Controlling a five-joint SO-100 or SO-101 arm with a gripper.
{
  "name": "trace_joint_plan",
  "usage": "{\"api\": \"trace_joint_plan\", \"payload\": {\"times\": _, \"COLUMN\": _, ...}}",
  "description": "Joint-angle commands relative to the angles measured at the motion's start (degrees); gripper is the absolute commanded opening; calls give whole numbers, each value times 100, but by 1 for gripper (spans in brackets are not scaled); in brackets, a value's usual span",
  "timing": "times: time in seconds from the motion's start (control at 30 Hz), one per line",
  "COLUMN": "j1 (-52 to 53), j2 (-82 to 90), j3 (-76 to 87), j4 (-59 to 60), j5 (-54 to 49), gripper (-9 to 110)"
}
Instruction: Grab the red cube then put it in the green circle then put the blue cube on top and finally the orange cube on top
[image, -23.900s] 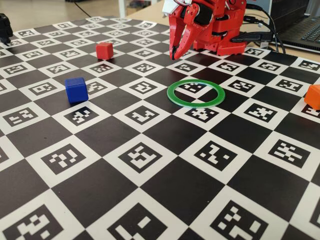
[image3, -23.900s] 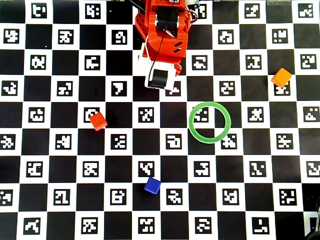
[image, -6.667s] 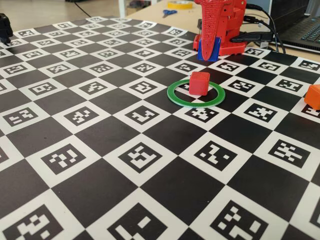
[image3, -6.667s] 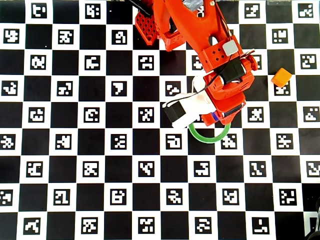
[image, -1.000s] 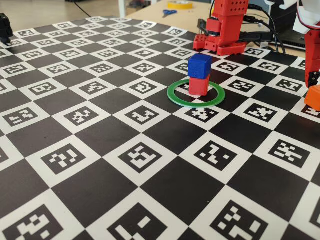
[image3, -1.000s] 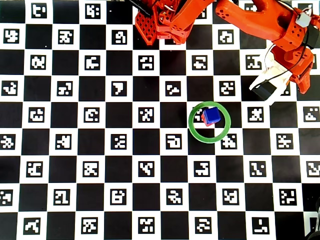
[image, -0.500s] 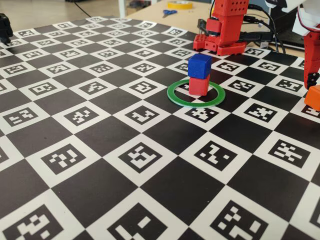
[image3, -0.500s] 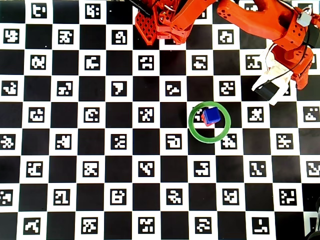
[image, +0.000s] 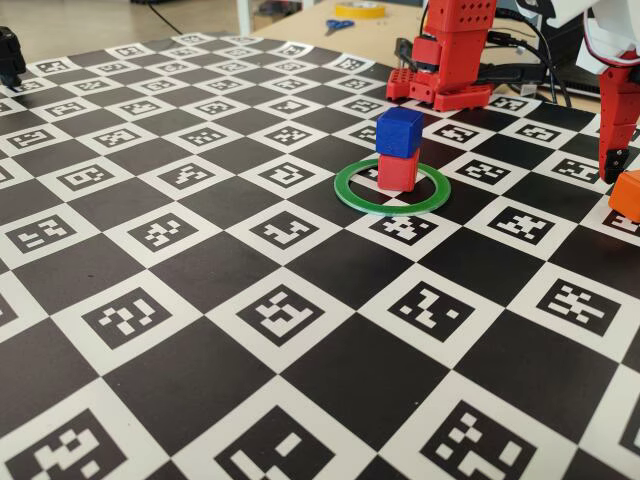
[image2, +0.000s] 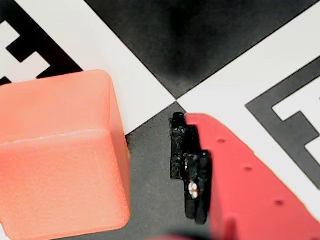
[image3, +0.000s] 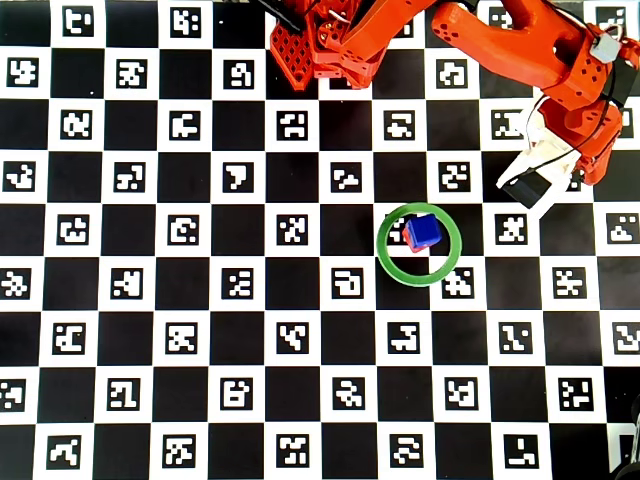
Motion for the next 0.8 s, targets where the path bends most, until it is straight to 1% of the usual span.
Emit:
{"api": "trace_joint_plan", "payload": {"times": 0.0, "j1": -53, "j2": 132, "j3": -290, "j4": -62, "j5": -97, "gripper": 23}}
{"api": "trace_joint_plan", "payload": {"times": 0.27, "j1": -79, "j2": 149, "j3": -290, "j4": -70, "j5": -202, "gripper": 7}}
{"api": "trace_joint_plan", "payload": {"times": 0.53, "j1": -79, "j2": 149, "j3": -308, "j4": -62, "j5": -290, "gripper": 5}}
{"api": "trace_joint_plan", "payload": {"times": 0.77, "j1": 88, "j2": 246, "j3": -589, "j4": 281, "j5": -510, "gripper": 5}}
